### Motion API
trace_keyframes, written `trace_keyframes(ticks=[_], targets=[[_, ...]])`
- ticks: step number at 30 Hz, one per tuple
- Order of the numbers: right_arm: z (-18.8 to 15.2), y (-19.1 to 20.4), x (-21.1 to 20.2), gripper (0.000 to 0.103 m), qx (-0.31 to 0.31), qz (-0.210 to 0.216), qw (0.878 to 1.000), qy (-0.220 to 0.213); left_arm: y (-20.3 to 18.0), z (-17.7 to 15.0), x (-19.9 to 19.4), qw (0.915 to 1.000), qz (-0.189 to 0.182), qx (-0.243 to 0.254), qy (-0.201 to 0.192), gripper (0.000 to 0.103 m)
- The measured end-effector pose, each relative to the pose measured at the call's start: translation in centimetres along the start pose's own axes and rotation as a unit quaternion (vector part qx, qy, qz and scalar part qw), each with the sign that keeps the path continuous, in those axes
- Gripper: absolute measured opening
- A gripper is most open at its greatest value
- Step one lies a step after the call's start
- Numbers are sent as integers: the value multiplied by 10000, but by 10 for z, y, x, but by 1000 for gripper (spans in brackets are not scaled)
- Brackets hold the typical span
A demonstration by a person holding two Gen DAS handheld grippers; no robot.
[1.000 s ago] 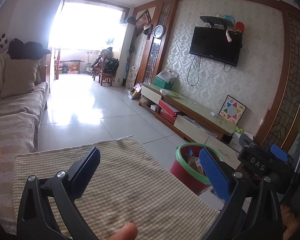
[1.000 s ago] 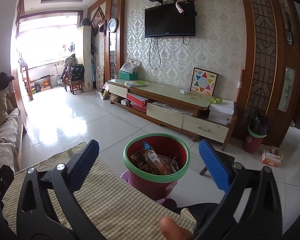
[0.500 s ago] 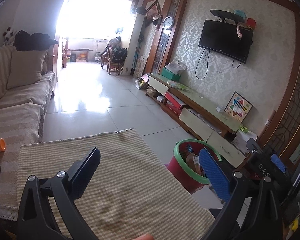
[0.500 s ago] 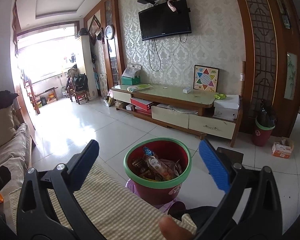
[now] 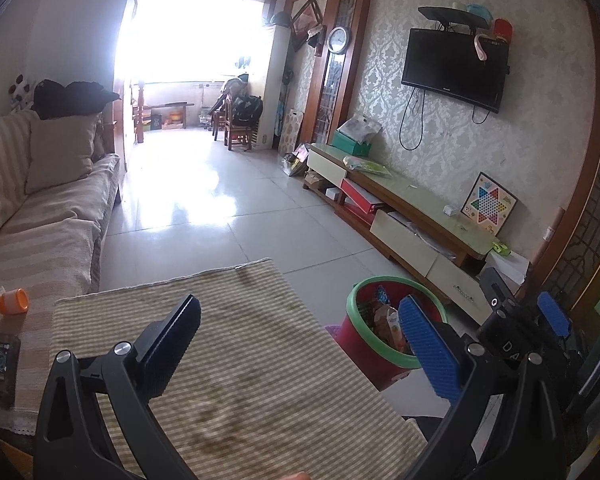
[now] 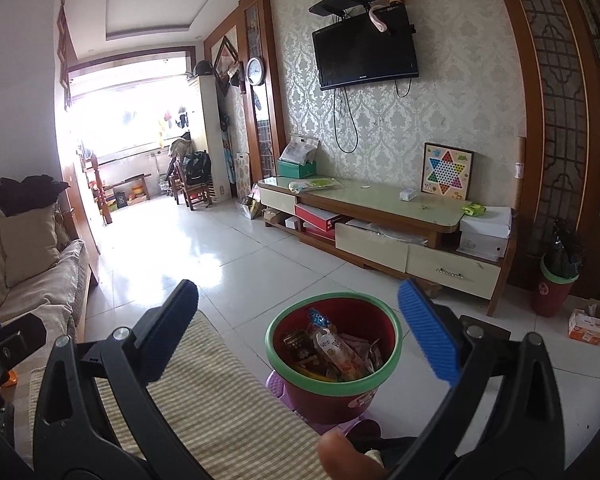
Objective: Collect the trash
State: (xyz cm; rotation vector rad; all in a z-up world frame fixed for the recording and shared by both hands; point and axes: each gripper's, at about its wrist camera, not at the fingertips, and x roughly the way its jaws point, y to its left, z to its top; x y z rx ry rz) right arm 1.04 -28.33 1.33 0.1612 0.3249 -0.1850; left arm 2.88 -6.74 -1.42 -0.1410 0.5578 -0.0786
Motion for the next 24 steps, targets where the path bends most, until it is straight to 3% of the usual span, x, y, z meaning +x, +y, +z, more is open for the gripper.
trace_keyframes(ticks=[12,16,18,24], targets=[[-11,10,15,98,-342,237,9990,167,9,2,10,9998,92,-187,77,95],[-26,24,36,98,-561,616,9948,584,16,-4,15,9994,134,-323,67,95],[-45,43,62,98,-883,1037,9847,1090,22,-11,13,9989,212,-408,-30,95],[-141,114,163,99,-1925,1968,9302,2427,46,-57,-6,9906,1158,-590,-426,95]])
